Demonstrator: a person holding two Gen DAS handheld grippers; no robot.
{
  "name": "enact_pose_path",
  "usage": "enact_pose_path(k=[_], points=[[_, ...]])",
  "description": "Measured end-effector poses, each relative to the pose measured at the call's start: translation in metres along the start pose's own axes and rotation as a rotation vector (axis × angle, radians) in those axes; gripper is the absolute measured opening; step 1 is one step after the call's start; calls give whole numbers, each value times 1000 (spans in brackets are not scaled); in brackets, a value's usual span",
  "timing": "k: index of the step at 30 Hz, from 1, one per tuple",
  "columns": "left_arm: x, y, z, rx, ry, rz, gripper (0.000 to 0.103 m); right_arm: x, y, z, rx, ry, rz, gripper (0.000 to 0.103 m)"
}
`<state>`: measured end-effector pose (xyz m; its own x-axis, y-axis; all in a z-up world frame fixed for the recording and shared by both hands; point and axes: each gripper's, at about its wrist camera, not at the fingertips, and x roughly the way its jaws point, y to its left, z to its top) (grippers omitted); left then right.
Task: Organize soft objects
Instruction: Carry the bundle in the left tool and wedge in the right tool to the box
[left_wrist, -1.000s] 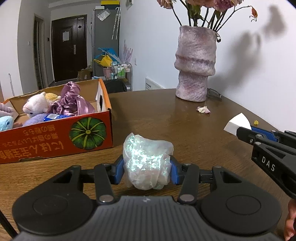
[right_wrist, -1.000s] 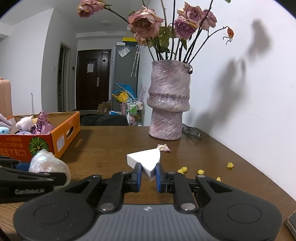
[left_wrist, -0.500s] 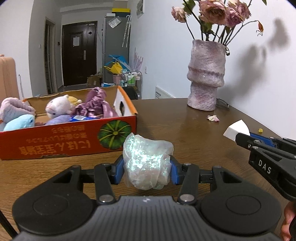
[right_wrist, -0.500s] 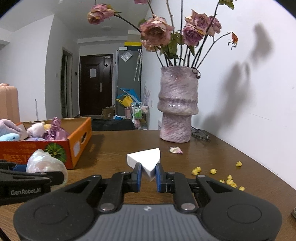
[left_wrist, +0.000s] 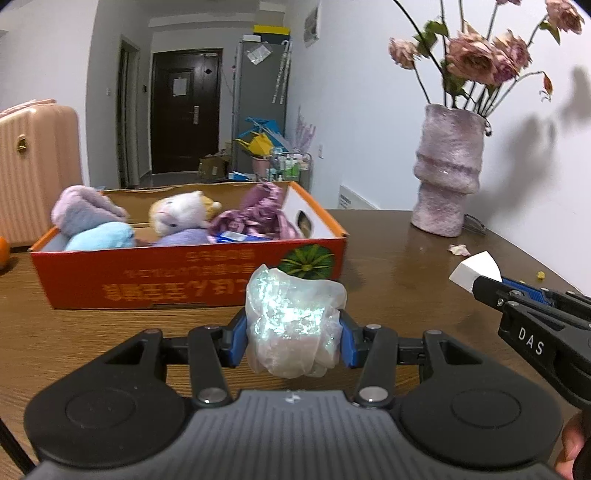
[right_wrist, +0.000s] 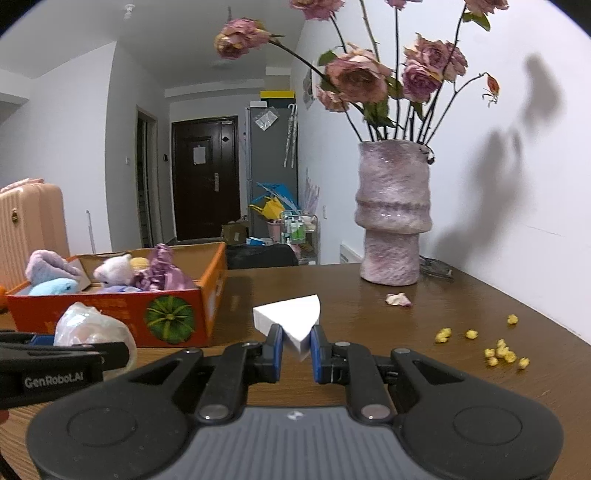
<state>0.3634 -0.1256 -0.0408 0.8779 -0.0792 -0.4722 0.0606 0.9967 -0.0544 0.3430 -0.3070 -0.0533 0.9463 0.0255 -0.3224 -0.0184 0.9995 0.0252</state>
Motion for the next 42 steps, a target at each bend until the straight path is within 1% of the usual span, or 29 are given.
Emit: enact_pose_path(k=[12, 20, 27, 35, 42], points=[[-18, 53, 1, -61, -25, 53, 48, -9, 46, -2, -3, -26, 43, 15], [-25, 75, 4, -75, -50, 77, 48, -12, 74, -4, -26, -41, 62, 15], [-28, 89, 8, -87, -68, 86, 48, -12, 92, -3, -36, -59, 77, 16], [-31, 102, 18, -97, -111, 96, 48, -2, 111, 1, -46, -84, 90, 16], [-22, 115, 32, -115, -144, 105, 48, 17, 132, 7, -67, -105, 102, 16]])
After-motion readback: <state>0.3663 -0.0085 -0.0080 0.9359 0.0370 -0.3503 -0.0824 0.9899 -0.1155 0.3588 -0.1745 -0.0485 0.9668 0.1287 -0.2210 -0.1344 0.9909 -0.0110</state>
